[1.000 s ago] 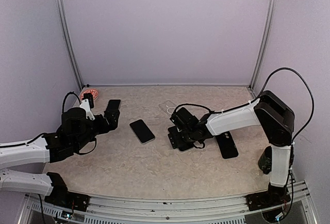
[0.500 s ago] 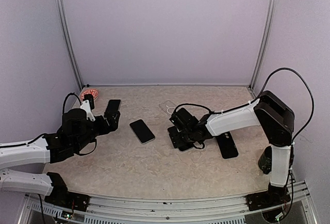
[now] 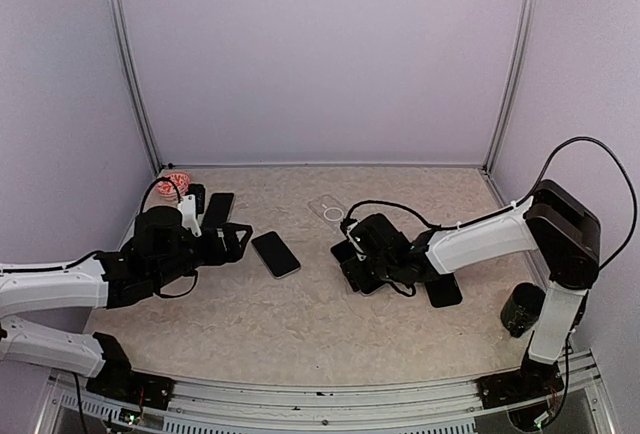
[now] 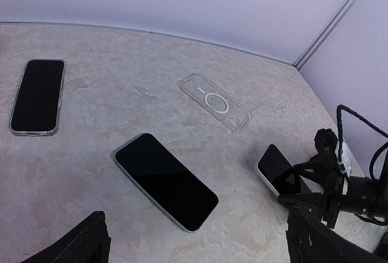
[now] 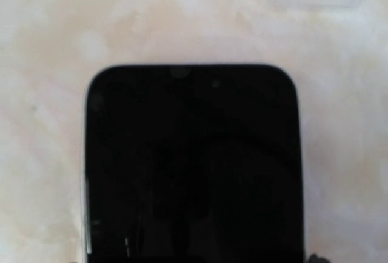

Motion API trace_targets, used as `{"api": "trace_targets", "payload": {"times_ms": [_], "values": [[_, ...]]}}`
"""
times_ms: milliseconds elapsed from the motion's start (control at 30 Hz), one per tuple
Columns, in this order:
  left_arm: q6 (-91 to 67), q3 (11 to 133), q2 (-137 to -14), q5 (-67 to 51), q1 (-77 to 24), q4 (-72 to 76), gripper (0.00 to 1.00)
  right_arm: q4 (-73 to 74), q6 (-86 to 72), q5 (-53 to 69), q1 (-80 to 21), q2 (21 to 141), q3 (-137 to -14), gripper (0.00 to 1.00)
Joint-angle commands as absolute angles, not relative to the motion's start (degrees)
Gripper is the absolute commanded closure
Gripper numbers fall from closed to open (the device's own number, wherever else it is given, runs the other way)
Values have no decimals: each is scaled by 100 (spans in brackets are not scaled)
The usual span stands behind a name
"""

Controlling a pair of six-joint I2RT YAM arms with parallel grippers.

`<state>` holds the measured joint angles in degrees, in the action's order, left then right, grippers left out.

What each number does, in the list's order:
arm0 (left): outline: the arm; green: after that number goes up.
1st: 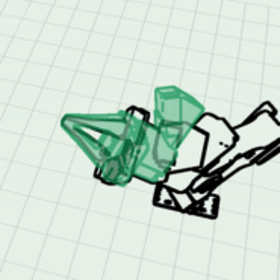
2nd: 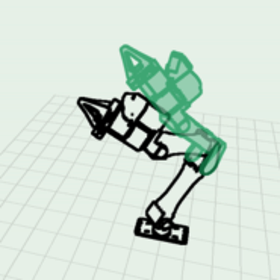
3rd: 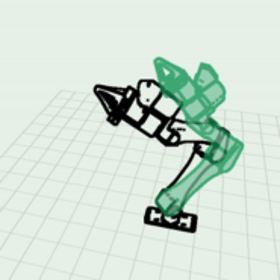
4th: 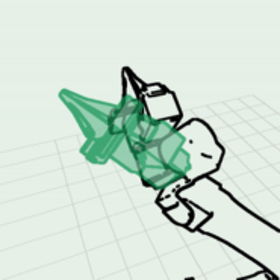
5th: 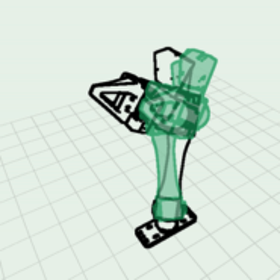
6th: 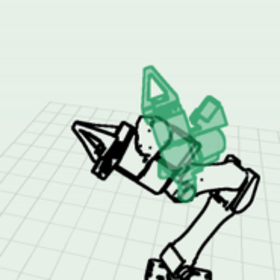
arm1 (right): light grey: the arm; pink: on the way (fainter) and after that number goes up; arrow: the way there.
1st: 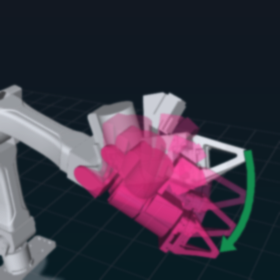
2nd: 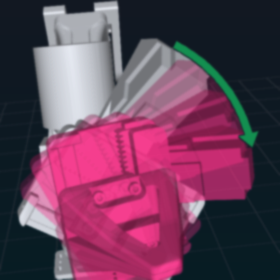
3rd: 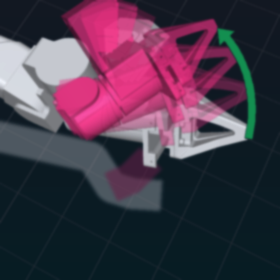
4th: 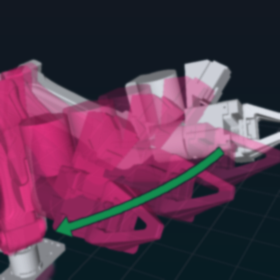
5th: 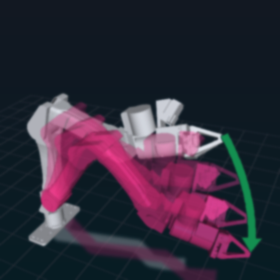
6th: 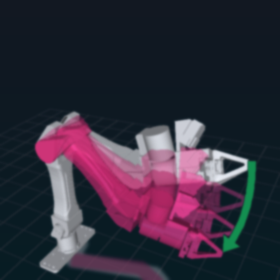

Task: Put the phone into the phone case
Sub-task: Pick up the phone at the center of the board, then pass from the right arm to the left

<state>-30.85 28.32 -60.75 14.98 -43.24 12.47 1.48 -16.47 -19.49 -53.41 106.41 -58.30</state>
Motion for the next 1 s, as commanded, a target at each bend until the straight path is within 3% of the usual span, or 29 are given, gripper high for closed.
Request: {"api": "trace_targets", "payload": {"times_ms": [0, 633, 967], "values": [[-2856, 3037, -6252, 852, -4377, 1505, 1, -712, -1168, -1909, -5451, 10112, -5603, 35], [-2706, 3735, -7422, -1507, -4386, 1618, 2, -2498, 215, -2755, -6385, 9406, -4584, 35], [-2696, 4001, -8070, -2152, -4539, 1713, 5, -3222, 784, -3136, -6808, 9334, -4294, 34]]}}
